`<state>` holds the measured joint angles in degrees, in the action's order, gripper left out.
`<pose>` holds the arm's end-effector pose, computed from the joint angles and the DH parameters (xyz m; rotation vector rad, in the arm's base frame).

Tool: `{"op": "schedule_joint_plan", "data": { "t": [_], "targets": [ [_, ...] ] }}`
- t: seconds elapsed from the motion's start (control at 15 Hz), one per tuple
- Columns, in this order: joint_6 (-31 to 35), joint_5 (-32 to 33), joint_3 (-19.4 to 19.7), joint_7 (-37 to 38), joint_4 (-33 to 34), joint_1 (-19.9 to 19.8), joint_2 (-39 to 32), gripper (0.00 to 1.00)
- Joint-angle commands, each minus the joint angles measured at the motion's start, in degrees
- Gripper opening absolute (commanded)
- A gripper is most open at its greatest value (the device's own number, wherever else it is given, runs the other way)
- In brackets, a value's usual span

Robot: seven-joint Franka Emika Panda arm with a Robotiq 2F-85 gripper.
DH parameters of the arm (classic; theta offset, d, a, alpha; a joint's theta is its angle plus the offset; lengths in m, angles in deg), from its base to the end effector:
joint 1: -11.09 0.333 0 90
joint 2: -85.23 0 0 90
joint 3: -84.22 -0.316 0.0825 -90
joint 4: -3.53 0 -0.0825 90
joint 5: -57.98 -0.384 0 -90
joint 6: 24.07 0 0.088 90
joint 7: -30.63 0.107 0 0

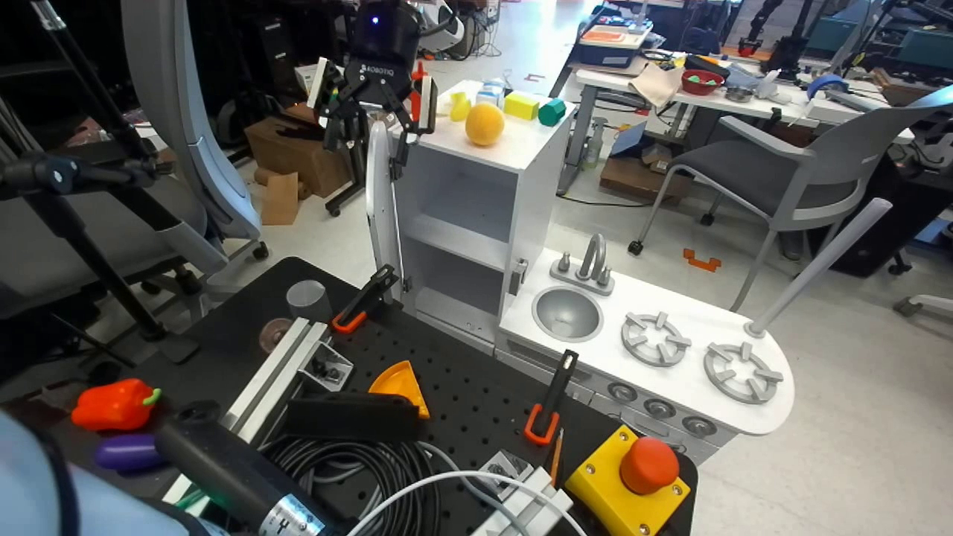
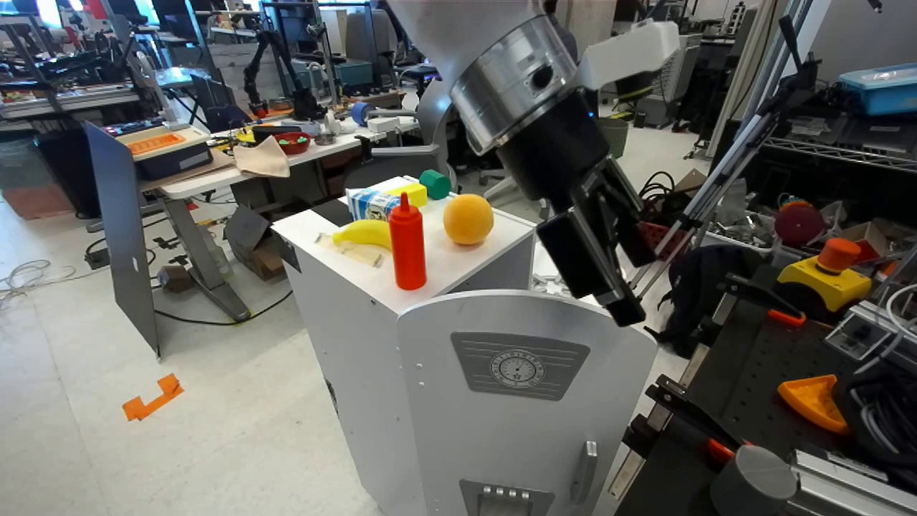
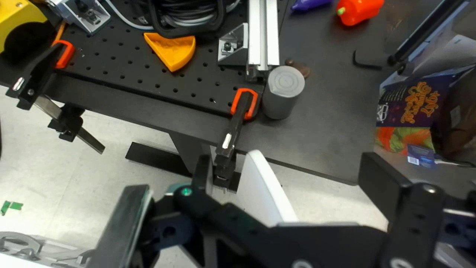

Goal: Close the door.

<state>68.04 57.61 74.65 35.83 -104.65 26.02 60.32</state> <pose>0.4934 0.2231 0.2474 2.8083 0.4892 -1.0506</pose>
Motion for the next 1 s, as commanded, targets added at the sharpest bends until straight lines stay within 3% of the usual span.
{"op": "schedule_joint_plan", "data": {
  "t": [0.0, 0.47, 0.73, 0.93],
  "targets": [
    [0.1, 2.0, -0.1, 5.0, 6.2, 2.8, -5.2, 1.0],
    [-0.9, 14.5, 3.7, 15.1, 8.5, 6.2, -6.6, 1.0],
    [0.1, 22.2, 5.2, 20.9, 5.8, 6.1, 0.1, 1.0],
    [2.4, 27.9, 5.3, 26.1, 0.0, 6.0, 6.9, 1.0]
  ]
}}
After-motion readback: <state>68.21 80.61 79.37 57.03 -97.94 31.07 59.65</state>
